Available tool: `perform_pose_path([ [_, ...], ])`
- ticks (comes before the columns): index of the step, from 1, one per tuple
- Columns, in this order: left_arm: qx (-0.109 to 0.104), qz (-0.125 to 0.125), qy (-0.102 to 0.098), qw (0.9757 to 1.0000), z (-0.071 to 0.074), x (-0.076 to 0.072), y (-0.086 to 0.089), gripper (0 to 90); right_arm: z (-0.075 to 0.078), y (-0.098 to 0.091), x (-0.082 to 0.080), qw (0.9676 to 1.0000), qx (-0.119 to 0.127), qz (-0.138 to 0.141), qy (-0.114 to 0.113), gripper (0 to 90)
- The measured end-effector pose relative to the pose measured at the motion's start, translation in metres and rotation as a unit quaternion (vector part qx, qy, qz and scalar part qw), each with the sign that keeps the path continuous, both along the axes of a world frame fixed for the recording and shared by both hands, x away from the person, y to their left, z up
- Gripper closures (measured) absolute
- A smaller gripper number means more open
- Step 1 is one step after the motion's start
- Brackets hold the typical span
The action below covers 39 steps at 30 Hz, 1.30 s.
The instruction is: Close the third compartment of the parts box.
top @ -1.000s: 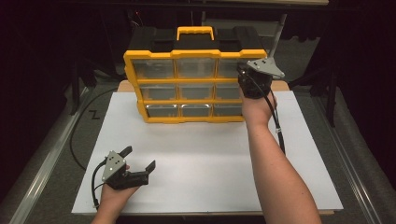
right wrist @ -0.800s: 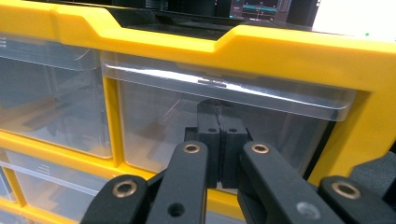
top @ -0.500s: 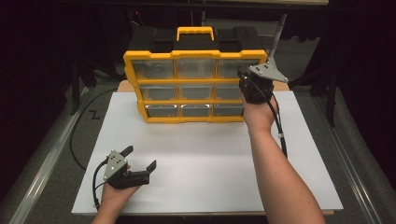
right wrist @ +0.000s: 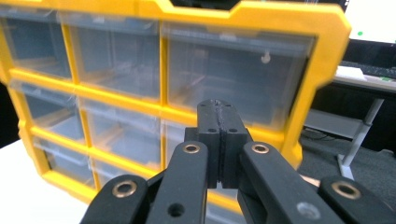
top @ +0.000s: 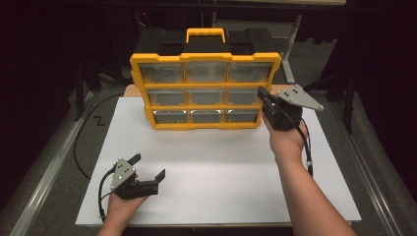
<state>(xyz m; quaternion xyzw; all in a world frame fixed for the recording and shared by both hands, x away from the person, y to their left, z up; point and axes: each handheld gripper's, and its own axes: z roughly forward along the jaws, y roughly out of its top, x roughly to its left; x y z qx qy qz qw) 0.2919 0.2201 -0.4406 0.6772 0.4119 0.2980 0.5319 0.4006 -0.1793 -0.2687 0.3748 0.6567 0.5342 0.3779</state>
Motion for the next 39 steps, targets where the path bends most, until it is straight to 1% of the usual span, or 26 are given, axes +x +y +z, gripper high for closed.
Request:
perform_pose_path([
  [3,0.000,0.001,0.000,1.0000,0.000,0.000,0.000,0.3,-0.011,-0.004,-0.004,1.0000,-0.004,0.003,0.006,90.0],
  [8,0.003,-0.001,0.000,1.0000,-0.001,0.001,0.000,0.3,-0.035,-0.011,-0.008,0.9997,-0.014,0.006,0.019,90.0],
  [14,0.005,-0.002,0.001,1.0000,-0.001,0.001,0.000,0.3,-0.071,-0.020,-0.011,0.9987,-0.023,0.005,0.046,90.0],
  [19,0.006,-0.003,0.002,1.0000,-0.001,0.001,-0.001,0.3,-0.097,-0.028,-0.018,0.9973,-0.029,0.004,0.068,90.0],
  [23,0.008,-0.003,0.003,1.0000,-0.001,0.001,-0.001,0.3,-0.117,-0.037,-0.028,0.9957,-0.035,0.007,0.085,90.0],
  [25,0.006,-0.003,0.003,1.0000,-0.001,0.001,0.000,0.3,-0.124,-0.042,-0.034,0.9951,-0.040,0.008,0.090,90.0],
  [27,0.006,-0.003,0.004,1.0000,-0.001,0.000,0.000,0.3,-0.133,-0.051,-0.043,0.9943,-0.044,0.008,0.096,90.0],
  [29,0.005,-0.003,0.004,1.0000,-0.001,0.000,0.000,0.3,-0.139,-0.058,-0.050,0.9936,-0.046,0.009,0.103,90.0],
  [32,0.004,-0.003,0.004,1.0000,-0.001,0.000,0.000,0.4,-0.143,-0.073,-0.063,0.9931,-0.028,0.010,0.113,90.0],
  [34,0.005,-0.003,0.006,1.0000,-0.001,0.000,0.000,0.4,-0.143,-0.080,-0.071,0.9935,-0.027,0.009,0.111,90.0],
  [35,0.004,-0.003,0.007,1.0000,-0.001,-0.001,0.000,0.3,-0.142,-0.085,-0.075,0.9938,-0.019,0.007,0.109,90.0],
  [39,0.000,-0.001,0.008,1.0000,-0.001,-0.002,0.001,0.3,-0.141,-0.102,-0.084,0.9946,-0.005,-0.004,0.104,90.0],
])
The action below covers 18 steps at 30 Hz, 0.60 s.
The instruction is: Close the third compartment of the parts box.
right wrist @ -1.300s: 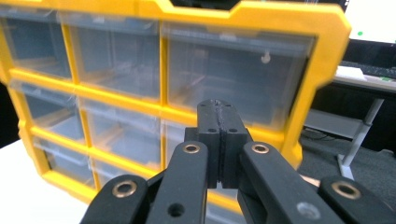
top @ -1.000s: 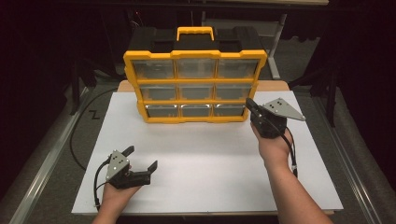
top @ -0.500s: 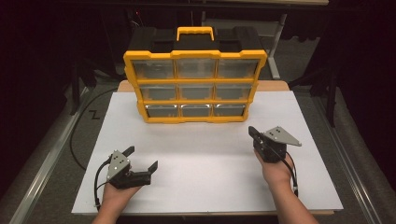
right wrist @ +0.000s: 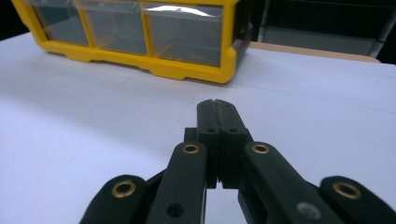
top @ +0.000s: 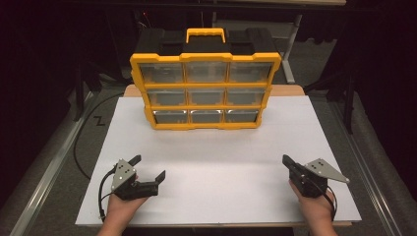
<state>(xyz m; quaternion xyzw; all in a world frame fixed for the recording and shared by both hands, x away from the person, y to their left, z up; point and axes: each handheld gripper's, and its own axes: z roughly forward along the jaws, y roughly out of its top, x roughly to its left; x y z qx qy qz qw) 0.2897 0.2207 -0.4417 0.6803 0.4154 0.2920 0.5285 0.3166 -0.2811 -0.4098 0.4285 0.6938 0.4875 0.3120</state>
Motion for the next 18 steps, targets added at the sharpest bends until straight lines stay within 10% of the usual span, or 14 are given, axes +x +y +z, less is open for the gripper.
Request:
perform_pose_path([
  [8,0.007,0.002,0.011,0.9999,-0.003,0.004,-0.002,0.3,-0.011,-0.027,0.007,0.9988,0.026,-0.037,0.016,90.0],
  [18,0.005,0.000,0.007,1.0000,-0.002,0.002,-0.002,0.3,-0.011,-0.015,0.007,0.9996,0.025,-0.011,0.011,77.2],
])
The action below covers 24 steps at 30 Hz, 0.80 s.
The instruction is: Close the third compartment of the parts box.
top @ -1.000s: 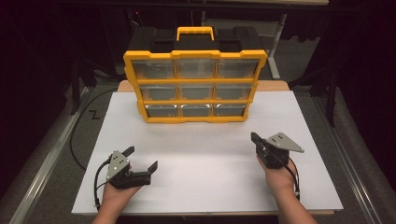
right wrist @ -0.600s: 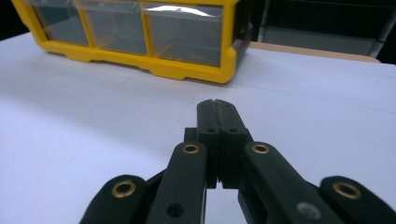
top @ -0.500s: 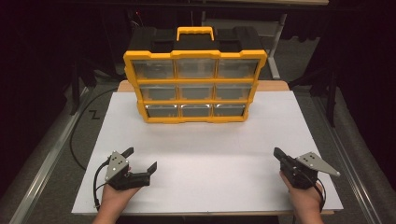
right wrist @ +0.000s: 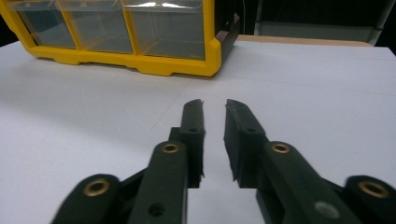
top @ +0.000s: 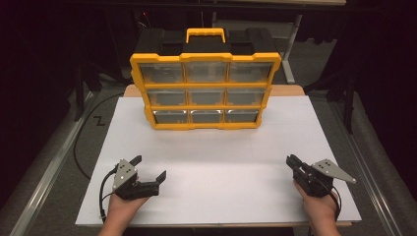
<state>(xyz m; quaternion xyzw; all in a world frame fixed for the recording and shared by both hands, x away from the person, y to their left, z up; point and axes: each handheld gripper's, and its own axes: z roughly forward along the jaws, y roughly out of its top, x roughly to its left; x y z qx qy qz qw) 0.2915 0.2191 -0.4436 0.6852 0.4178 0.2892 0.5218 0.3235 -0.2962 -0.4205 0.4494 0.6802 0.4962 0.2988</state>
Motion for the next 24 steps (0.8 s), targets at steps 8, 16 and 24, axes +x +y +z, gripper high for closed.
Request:
perform_pose_path([
  [8,-0.004,0.000,-0.003,1.0000,0.001,-0.001,0.002,0.3,-0.006,0.002,0.008,0.9993,-0.009,0.017,0.031,44.9],
  [16,-0.006,0.000,-0.006,1.0000,0.002,-0.001,0.002,0.4,-0.001,0.007,0.005,0.9996,0.003,0.021,0.020,5.5],
  [24,-0.002,-0.003,-0.005,1.0000,0.001,0.000,0.000,0.3,0.000,0.015,0.003,0.9997,-0.003,0.023,0.002,0.7],
])
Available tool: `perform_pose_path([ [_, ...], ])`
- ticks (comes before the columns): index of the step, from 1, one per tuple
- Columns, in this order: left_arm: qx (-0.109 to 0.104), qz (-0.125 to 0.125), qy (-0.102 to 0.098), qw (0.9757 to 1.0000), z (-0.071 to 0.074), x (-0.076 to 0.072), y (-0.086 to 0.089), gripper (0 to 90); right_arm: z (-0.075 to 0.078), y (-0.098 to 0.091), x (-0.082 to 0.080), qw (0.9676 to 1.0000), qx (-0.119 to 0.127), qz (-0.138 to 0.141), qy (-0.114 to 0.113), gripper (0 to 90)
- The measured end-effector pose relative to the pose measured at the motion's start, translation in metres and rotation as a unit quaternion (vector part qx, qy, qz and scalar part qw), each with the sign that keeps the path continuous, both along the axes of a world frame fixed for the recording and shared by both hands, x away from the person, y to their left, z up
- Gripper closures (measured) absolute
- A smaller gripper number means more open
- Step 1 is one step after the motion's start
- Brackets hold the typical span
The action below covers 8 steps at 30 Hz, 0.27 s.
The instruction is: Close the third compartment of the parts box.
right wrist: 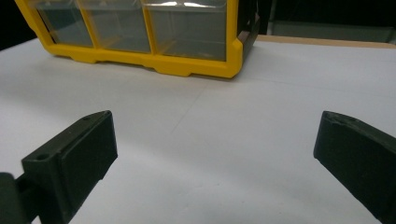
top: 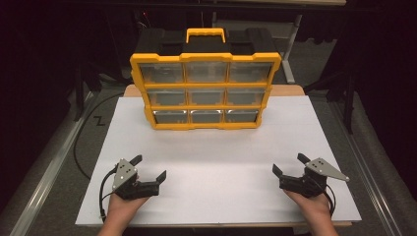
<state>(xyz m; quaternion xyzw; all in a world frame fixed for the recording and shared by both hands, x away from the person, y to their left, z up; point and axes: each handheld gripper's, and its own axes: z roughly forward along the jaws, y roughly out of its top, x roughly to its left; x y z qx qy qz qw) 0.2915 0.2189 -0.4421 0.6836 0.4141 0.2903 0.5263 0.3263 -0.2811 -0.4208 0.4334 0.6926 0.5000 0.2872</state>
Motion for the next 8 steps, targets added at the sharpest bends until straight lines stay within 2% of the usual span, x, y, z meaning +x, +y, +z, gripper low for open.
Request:
perform_pose_path([
  [8,0.000,0.002,0.000,1.0000,0.0006,-0.0004,0.0013,0.3,-0.0009,-0.0010,0.0002,1.0000,-0.005,-0.006,-0.003,0.7],
])
